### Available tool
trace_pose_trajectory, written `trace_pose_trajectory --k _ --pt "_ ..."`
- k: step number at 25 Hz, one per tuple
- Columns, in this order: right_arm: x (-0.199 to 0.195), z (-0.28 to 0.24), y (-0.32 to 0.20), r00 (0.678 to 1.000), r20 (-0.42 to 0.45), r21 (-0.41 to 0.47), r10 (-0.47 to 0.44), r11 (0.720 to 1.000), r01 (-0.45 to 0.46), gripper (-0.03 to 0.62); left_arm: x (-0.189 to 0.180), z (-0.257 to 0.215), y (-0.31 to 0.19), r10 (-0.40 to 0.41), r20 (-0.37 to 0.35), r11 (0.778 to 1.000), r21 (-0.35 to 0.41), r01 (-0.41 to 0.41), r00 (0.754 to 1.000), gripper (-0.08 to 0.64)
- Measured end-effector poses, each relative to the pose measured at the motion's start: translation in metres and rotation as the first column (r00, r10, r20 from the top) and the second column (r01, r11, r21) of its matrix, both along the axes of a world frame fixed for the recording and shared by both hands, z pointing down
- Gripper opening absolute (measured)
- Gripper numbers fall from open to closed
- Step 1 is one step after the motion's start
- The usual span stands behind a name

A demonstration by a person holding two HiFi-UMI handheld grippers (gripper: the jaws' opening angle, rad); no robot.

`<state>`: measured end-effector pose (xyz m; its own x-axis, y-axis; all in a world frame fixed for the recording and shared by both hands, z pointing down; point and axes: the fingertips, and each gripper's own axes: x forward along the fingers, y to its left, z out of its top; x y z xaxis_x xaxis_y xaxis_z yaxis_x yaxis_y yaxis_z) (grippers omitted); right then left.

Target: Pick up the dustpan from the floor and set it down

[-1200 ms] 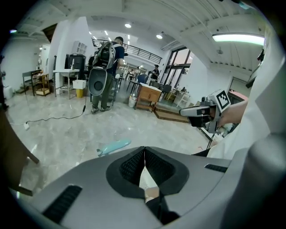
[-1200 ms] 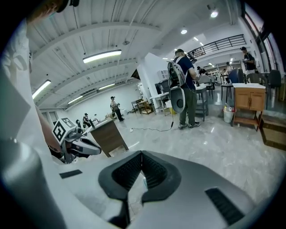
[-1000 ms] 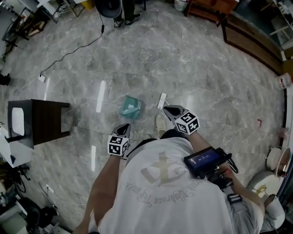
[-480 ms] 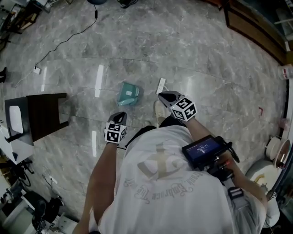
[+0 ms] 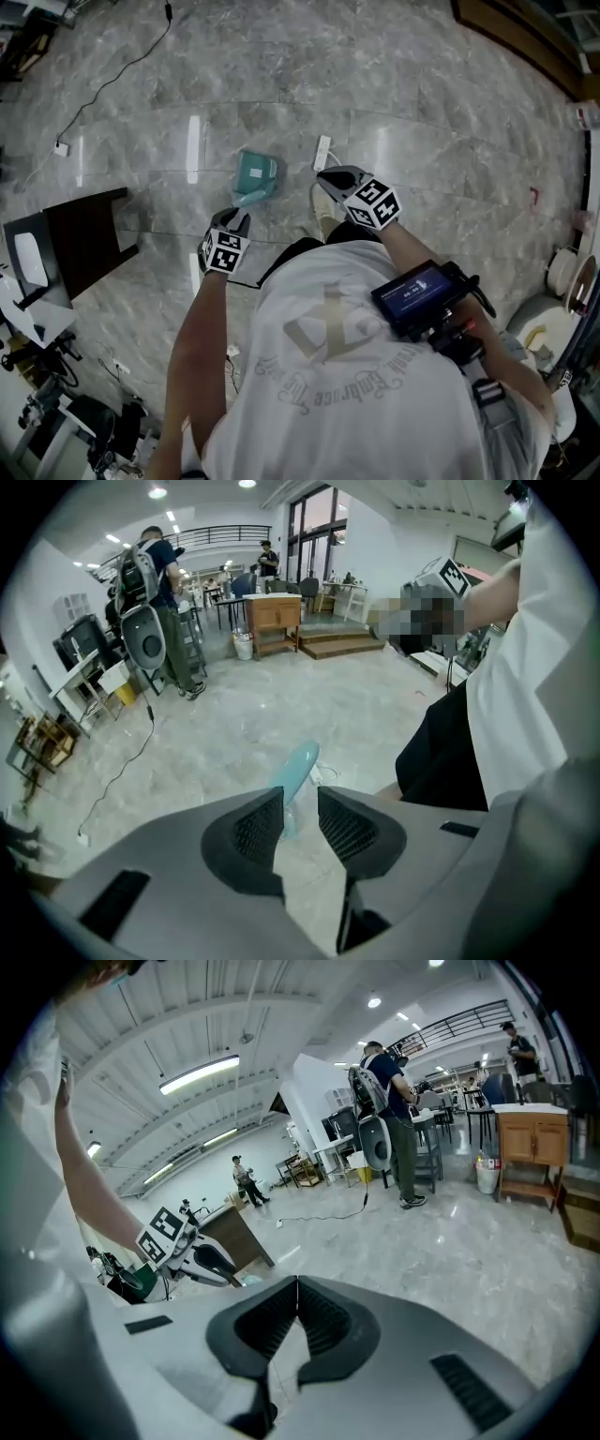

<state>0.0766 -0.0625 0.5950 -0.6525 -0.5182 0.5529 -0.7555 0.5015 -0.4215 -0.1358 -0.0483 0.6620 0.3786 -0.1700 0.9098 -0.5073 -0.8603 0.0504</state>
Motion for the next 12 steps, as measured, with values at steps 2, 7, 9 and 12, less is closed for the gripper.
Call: trace_pose_trajectory --k 2,7,9,12 --pt "0.005 0.001 0.0 1.0 -0.004 -0.004 0.017 1.0 -0.017 0.017 0.0 0.004 -0.006 0.036 0.022 0.999 -0.001 -0.036 0.999 0.133" --pt "0.016 0.006 0.001 0.998 -0.012 -0.021 0.065 0.998 -0.065 0.017 -0.001 0.018 -0.021 0.114 0.07 0.993 -0.018 -0.113 0.991 0.2" --pt "0.02 0.009 0.004 0.997 -0.017 -0.028 0.081 0.996 -0.082 0.017 -0.002 0.026 -0.026 0.149 0.095 0.989 -0.033 -0.146 0.984 0.207" --pt "0.028 0.009 0.012 0.994 -0.024 -0.034 0.106 0.994 -0.107 0.017 -0.001 0.036 -0.025 0.247 0.145 0.969 -0.049 -0.242 0.958 0.212"
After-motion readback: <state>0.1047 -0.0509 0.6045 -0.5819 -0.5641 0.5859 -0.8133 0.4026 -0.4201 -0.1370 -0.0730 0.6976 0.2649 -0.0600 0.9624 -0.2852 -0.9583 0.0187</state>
